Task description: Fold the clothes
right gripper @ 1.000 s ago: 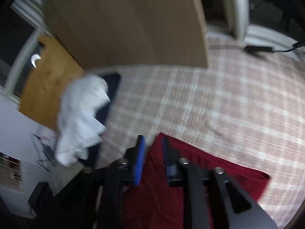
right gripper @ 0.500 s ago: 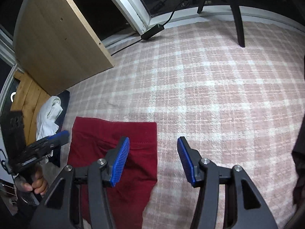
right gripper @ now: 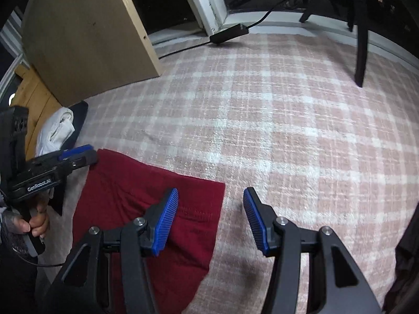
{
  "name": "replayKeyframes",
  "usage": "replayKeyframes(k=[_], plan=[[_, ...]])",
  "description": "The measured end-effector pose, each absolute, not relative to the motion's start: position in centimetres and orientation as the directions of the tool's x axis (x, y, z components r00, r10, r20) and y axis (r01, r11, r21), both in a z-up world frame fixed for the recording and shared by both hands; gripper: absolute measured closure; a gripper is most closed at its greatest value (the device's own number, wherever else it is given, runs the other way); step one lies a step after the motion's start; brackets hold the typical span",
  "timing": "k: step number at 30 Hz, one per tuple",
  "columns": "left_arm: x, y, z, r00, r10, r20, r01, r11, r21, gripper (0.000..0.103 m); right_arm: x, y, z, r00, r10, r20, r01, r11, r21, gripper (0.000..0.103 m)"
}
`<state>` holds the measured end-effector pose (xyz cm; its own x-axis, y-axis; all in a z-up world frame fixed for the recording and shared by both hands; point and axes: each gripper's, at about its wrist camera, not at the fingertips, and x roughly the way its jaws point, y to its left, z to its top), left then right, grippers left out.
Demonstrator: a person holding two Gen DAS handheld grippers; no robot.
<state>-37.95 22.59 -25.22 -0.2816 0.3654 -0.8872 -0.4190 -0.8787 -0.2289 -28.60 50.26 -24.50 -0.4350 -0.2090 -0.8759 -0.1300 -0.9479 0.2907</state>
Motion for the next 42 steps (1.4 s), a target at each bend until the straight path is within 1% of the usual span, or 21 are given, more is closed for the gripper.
replayKeyframes(k=[5,8,9,10,11,12,13,15,16,19,20,24,26,30,33,37,42], plan=[[-38.0,23.9,-26.0,-0.277,0.332,-0.902,-0.464,-0.868,-0.177,0.069,-28.5,50.1,-25.1,-0.439,-0.204,-0.875,-0.096,-0.957,0.272,0.052],[-38.2,24.3,-26.0,-0.273,0.335,-0.902,-0.48,-0.86,-0.174,0.069,-28.4,49.6,-25.1,-0.443,-0.197,-0.875,-0.069,-0.965,0.253,0.053],[-38.2,24.3,-26.0,-0.273,0.338,-0.901,-0.484,-0.857,-0.175,0.07,-28.4,49.5,-25.1,-0.445,-0.2,-0.873,-0.059,-0.966,0.251,0.055],[-38.1,24.4,-26.0,-0.272,0.343,-0.899,-0.489,-0.854,-0.178,0.07,-28.3,49.3,-25.1,-0.447,-0.203,-0.871,-0.049,-0.967,0.25,0.059],[-38.1,24.4,-26.0,-0.271,0.353,-0.895,-0.497,-0.848,-0.184,0.071,-28.3,49.2,-25.1,-0.449,-0.205,-0.87,-0.039,-0.968,0.249,0.068],[-38.0,24.5,-26.0,-0.271,0.363,-0.892,-0.504,-0.842,-0.19,0.075,-28.2,49.2,-25.2,-0.451,-0.215,-0.866,-0.036,-0.965,0.258,0.071],[-37.9,24.5,-26.0,-0.27,0.373,-0.888,-0.512,-0.837,-0.196,0.078,-28.2,49.5,-25.3,-0.456,-0.234,-0.859,-0.045,-0.958,0.285,0.071],[-37.9,24.4,-26.1,-0.262,0.395,-0.88,-0.512,-0.83,-0.22,0.083,-28.2,50.0,-25.4,-0.467,-0.259,-0.846,-0.062,-0.944,0.324,0.076],[-38.0,24.4,-26.1,-0.258,0.408,-0.876,-0.51,-0.827,-0.235,0.088,-28.1,50.3,-25.5,-0.472,-0.273,-0.839,-0.067,-0.937,0.343,0.078],[-37.7,24.1,-26.0,-0.262,0.45,-0.854,-0.509,-0.816,-0.274,0.092,-27.5,51.2,-25.5,-0.498,-0.315,-0.808,-0.081,-0.911,0.405,0.09],[-37.5,23.9,-25.8,-0.264,0.466,-0.844,-0.505,-0.813,-0.291,0.092,-27.2,51.4,-25.4,-0.511,-0.328,-0.794,-0.083,-0.901,0.426,0.092],[-36.4,22.4,-24.5,-0.273,0.546,-0.792,-0.474,-0.793,-0.383,0.093,-25.2,51.5,-23.4,-0.585,-0.369,-0.723,-0.066,-0.866,0.496,0.093],[-34.8,21.3,-22.6,-0.292,0.582,-0.759,-0.488,-0.773,-0.406,0.093,-23.9,51.0,-21.9,-0.618,-0.373,-0.692,-0.036,-0.866,0.499,0.093],[-30.4,19.4,-17.8,-0.362,0.622,-0.694,-0.541,-0.747,-0.388,0.093,-20.2,49.3,-18.0,-0.677,-0.366,-0.639,0.028,-0.88,0.475,0.093],[-27.2,18.1,-14.1,-0.427,0.633,-0.646,-0.573,-0.742,-0.349,0.093,-17.4,47.7,-14.0,-0.728,-0.368,-0.578,0.089,-0.887,0.453,0.093],[-24.2,15.4,-10.0,-0.5,0.643,-0.58,-0.577,-0.747,-0.33,0.093,-15.3,44.7,-8.9,-0.773,-0.385,-0.504,0.178,-0.894,0.41,0.093],[-21.2,10.4,-5.3,-0.596,0.624,-0.506,-0.566,-0.773,-0.286,0.093,-14.4,39.7,-3.9,-0.787,-0.42,-0.452,0.282,-0.896,0.343,0.093]])
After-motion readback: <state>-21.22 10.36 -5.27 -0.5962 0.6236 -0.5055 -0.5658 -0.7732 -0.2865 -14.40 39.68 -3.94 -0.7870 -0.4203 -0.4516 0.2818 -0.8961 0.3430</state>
